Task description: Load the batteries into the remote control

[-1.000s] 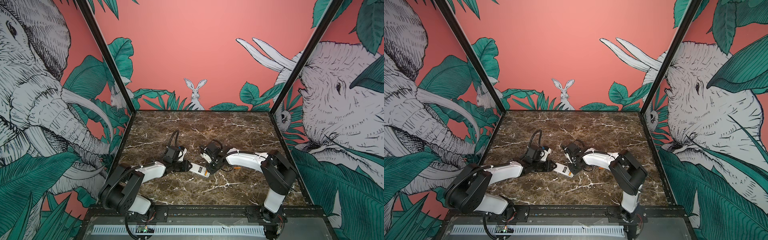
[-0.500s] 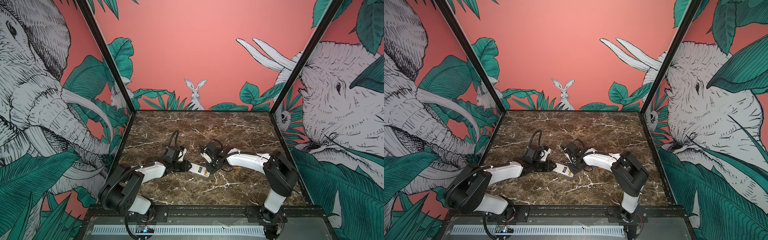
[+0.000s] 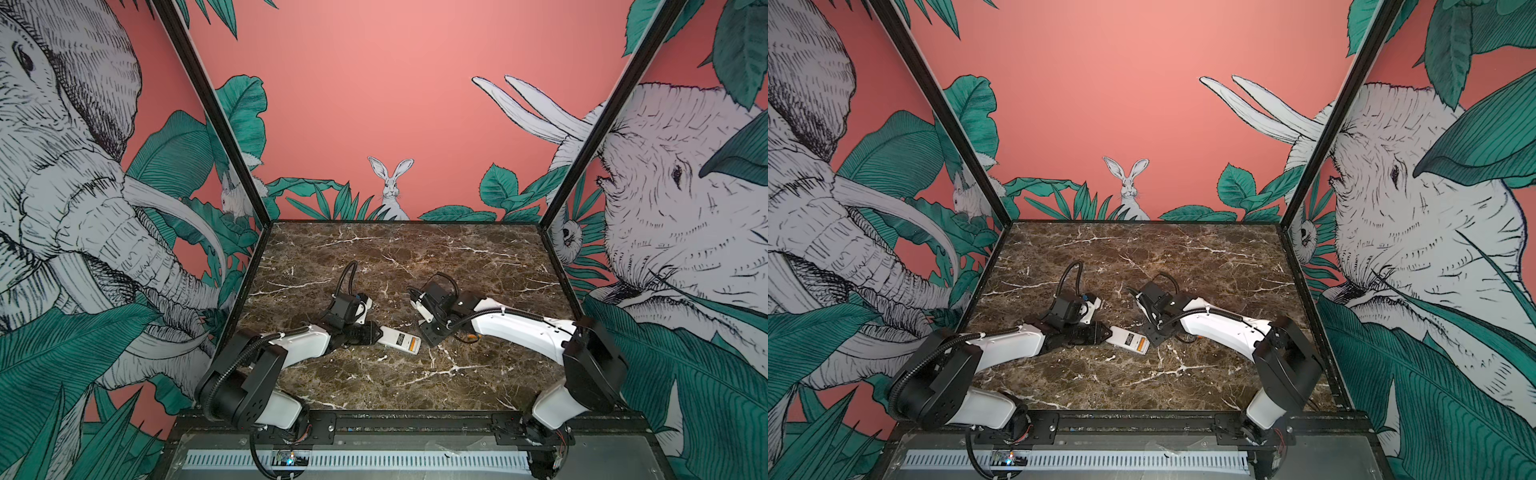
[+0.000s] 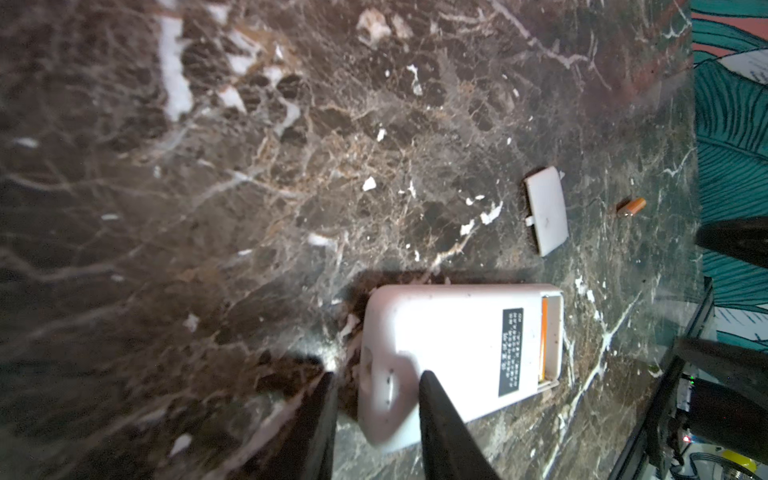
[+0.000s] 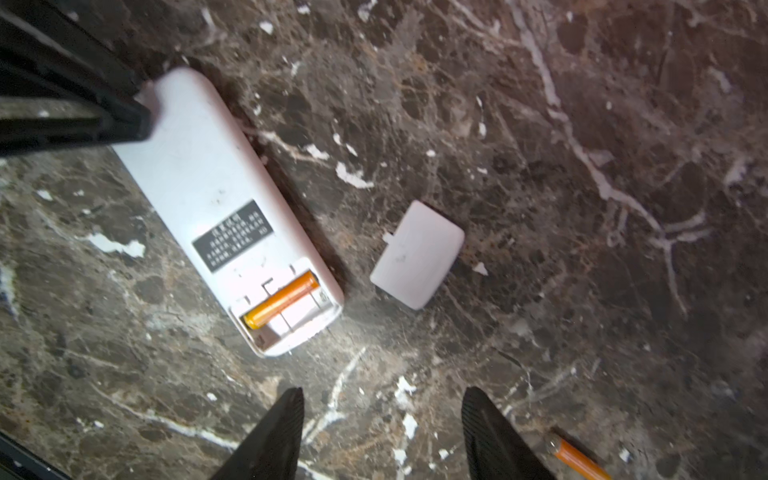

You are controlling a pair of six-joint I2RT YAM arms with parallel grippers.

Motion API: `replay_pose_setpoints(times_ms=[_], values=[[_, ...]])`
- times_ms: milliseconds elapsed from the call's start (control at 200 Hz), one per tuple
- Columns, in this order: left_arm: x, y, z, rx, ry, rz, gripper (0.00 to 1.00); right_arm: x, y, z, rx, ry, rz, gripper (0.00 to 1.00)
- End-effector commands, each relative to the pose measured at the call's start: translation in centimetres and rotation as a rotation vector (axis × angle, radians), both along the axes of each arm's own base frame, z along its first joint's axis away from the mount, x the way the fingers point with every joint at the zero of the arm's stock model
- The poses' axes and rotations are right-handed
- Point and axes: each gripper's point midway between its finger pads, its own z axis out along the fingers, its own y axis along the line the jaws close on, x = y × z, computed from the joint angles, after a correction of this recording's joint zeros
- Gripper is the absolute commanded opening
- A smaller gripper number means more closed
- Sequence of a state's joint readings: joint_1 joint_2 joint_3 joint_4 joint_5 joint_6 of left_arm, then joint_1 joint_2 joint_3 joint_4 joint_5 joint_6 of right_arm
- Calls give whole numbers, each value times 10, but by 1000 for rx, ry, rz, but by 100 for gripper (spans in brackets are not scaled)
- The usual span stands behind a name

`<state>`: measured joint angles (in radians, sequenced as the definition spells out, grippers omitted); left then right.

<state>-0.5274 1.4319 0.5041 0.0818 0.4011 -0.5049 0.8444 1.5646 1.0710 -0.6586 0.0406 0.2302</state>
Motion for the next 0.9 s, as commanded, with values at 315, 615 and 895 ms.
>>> replay_pose_setpoints(times_ms=[315,615,895], values=[[-3,-12,14,-68,-42,-73,36,0,-97,17,-252,17,10,74],[2,-19,21,-110,-53,-100,37,12,-109,-9,-372,-23,302,77],[-1,-17,17,-109,-49,-104,37,1,-120,-36,-344,80,317,76]])
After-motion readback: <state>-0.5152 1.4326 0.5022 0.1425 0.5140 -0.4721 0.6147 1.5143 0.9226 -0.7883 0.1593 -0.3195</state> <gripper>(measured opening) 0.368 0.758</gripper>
